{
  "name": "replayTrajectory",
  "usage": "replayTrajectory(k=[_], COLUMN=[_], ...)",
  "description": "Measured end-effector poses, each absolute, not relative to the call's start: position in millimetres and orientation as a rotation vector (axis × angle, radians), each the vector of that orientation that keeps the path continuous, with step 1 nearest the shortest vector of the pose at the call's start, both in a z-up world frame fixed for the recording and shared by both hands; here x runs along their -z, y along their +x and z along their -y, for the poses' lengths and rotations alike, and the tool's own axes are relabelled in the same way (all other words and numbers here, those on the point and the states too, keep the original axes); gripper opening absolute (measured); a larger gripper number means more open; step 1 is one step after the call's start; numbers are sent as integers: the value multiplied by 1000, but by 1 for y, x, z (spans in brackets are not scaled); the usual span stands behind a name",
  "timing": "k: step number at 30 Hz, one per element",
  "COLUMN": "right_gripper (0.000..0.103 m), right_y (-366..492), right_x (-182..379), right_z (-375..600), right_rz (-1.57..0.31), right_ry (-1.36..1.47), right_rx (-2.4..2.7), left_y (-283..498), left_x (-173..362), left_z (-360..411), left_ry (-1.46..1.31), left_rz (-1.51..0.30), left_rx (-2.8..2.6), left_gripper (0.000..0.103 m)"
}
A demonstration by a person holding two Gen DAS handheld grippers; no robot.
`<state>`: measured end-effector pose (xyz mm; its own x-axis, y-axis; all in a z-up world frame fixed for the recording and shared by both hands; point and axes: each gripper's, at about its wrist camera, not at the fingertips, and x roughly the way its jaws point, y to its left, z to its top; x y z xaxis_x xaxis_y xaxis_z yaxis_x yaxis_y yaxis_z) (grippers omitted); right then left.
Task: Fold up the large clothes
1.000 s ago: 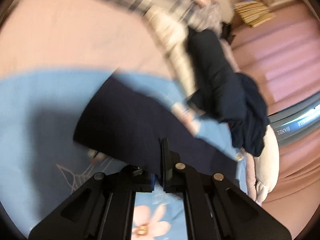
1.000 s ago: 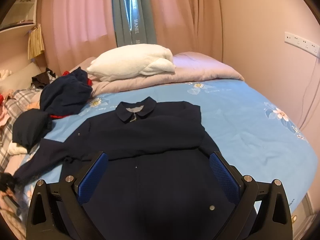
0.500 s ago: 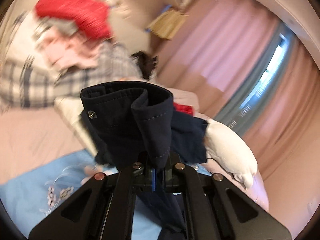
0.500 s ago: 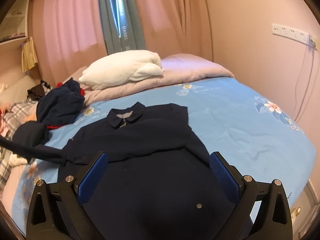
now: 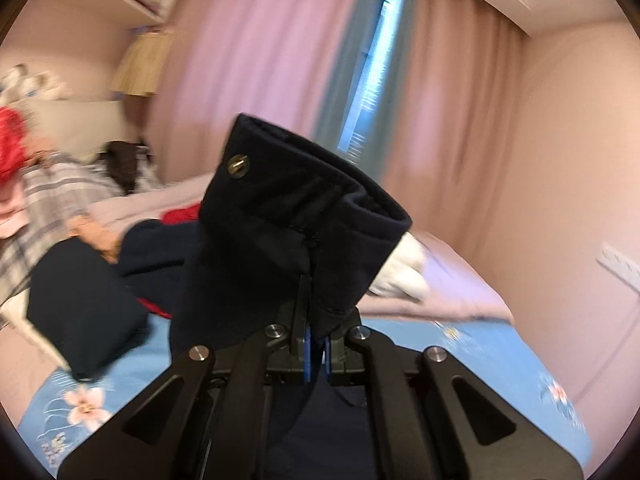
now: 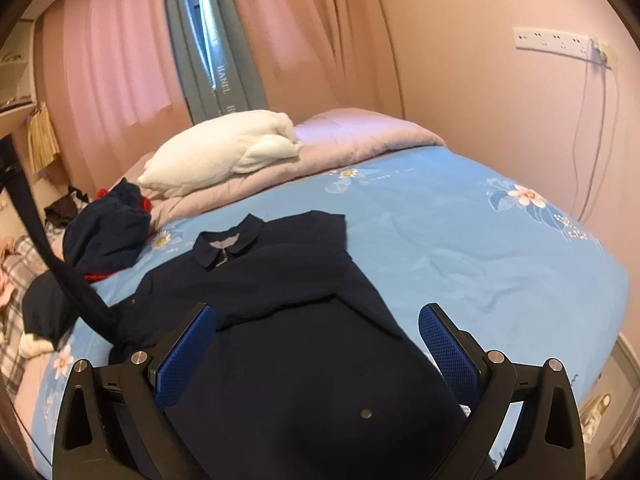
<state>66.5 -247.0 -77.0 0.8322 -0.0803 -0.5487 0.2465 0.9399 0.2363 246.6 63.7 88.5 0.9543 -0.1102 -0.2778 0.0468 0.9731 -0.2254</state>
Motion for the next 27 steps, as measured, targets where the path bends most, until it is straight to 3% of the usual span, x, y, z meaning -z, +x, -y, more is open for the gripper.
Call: replayTrajectory(k=[11, 27], right_gripper=[101, 101], right_y=[62, 63], right_x=[90, 111], right_z=[278, 300], right_rz=[-576, -623], right_ry=[350, 403], right_rx=[221, 254], left_y=[280, 289], left_x=[-24, 115], left_z=[65, 147], left_ry=[-69, -83], left_rz=[-486, -869], left_rx=[302, 419], left_gripper=[4, 7])
